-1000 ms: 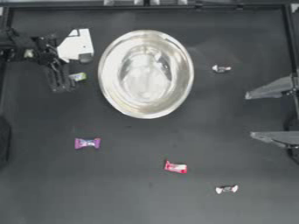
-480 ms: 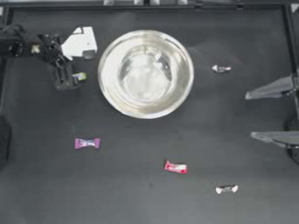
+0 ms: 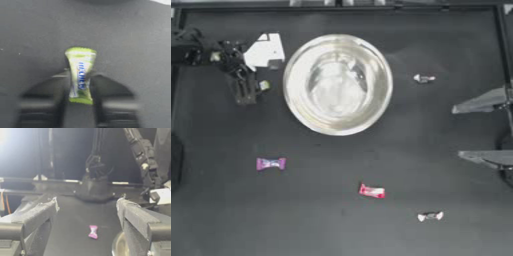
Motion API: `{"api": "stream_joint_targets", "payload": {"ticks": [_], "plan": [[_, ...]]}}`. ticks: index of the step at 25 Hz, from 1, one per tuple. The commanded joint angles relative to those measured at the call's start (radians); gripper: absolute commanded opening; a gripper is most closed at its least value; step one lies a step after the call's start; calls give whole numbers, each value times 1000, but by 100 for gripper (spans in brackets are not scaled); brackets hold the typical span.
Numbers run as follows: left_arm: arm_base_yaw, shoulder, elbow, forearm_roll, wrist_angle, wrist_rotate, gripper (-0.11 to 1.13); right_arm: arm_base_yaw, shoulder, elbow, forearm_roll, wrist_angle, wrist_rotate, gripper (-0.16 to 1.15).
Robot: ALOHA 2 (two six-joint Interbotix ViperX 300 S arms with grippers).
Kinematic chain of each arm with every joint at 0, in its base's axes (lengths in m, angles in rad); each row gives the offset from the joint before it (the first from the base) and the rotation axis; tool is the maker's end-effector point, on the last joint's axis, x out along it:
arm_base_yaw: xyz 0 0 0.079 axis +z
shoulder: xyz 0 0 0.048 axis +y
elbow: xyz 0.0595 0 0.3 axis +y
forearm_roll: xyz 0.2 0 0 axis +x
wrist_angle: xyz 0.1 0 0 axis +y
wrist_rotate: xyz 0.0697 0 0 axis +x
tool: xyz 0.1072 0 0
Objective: Put candies in bowl
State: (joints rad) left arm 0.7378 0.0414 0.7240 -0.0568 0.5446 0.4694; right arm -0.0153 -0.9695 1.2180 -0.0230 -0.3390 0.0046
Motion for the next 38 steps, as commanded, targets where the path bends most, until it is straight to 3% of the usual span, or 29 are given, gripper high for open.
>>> {"api": "stream_joint_targets", "payload": {"ticks": [1, 10, 16, 19, 24, 31, 38], "plan": [[3, -18, -20, -17, 18, 17, 38, 0, 5, -12, 3, -8, 0, 100], [2, -132, -31, -69, 54, 35, 35, 0, 5, -9, 3, -8, 0, 100], [-28, -302, -103, -81, 80, 35, 34, 0, 5, -9, 5, -8, 0, 100], [-41, -328, -155, -100, 80, 35, 34, 0, 5, -8, 5, -8, 0, 100], [-81, -273, -255, -124, 57, 48, 34, -17, 5, -5, 9, -8, 0, 100], [-160, -95, -414, -135, 29, 77, 34, -20, 5, -2, 17, -8, 0, 100], [-218, 46, -511, -156, 29, 110, 34, -20, 5, -2, 17, -8, 0, 100]]}}
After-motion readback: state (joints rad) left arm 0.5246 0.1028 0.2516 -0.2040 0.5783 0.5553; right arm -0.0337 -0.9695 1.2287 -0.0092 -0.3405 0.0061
